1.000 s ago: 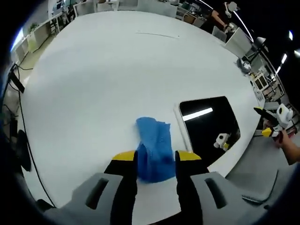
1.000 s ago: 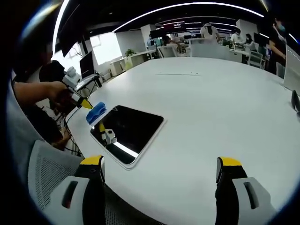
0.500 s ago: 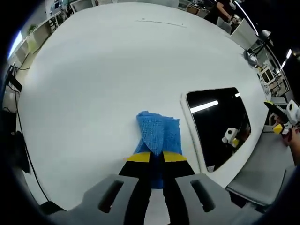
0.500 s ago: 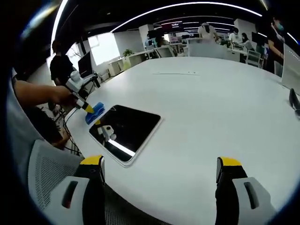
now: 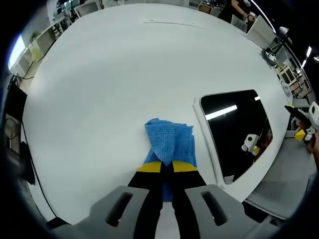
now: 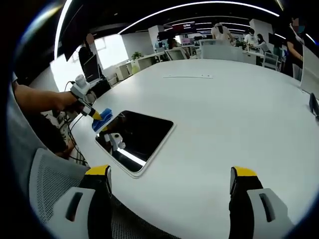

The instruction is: Wipe the mirror surface with the cleaning cloth until all visible marks leave the cleaned area.

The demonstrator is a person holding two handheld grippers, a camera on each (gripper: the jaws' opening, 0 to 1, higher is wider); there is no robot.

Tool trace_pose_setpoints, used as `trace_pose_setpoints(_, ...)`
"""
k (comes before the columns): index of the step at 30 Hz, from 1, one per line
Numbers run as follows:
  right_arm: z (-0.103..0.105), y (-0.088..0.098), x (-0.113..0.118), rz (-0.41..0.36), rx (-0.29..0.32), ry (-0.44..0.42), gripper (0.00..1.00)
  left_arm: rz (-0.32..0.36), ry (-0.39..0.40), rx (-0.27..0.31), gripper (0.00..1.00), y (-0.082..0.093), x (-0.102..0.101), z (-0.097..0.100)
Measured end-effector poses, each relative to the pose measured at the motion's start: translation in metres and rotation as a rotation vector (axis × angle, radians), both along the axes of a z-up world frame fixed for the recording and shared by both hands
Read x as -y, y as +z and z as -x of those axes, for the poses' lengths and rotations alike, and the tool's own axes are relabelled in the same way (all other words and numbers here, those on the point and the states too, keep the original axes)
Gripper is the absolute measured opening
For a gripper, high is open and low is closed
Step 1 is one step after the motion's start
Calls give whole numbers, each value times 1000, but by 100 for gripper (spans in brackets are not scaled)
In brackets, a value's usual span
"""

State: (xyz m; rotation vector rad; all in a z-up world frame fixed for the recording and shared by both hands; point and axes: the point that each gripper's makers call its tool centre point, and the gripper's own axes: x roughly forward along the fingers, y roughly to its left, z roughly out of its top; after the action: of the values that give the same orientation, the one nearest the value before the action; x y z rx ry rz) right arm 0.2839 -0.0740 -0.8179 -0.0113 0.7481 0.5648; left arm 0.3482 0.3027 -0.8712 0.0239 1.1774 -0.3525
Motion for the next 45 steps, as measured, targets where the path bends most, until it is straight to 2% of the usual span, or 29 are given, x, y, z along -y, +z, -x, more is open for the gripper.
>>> trace_pose_setpoints(3,-3,1,2,-1,2,-2,98,38,31,-2,3,0,-1,-1)
trace_pose_setpoints(5,-5,2,2,-3,4,-4,98,72,82,-18,3,0,-2,-1)
trace_pose_setpoints(9,-5,3,1,-4,6,-3,98,95,111,-27,3,0,-4,-1)
trace_pose_setpoints(12,-5,3,1,-9,2,-4,98,139,188,-23,3,3,-2,-4)
trace_pose_setpoints(15,-6,2,2,-10,4,-6,98,145,184,-31,3,4,0,-5)
trace_pose_setpoints(22,-5,3,5,-12,5,-12,98,179,193,-41,3,20,12,-12)
trace_pose_setpoints(27,-5,3,5,-16,6,-14,98,230,213,-36,2,39,21,-24)
trace_pose_setpoints(33,-3,2,4,-16,4,-13,98,250,196,-18,2,58,30,-35)
trace_pose_setpoints(39,-3,2,5,-15,8,-14,98,265,187,-10,2,64,36,-43)
trace_pose_setpoints(45,-2,2,4,-11,9,-4,98,285,191,-18,2,61,45,-49)
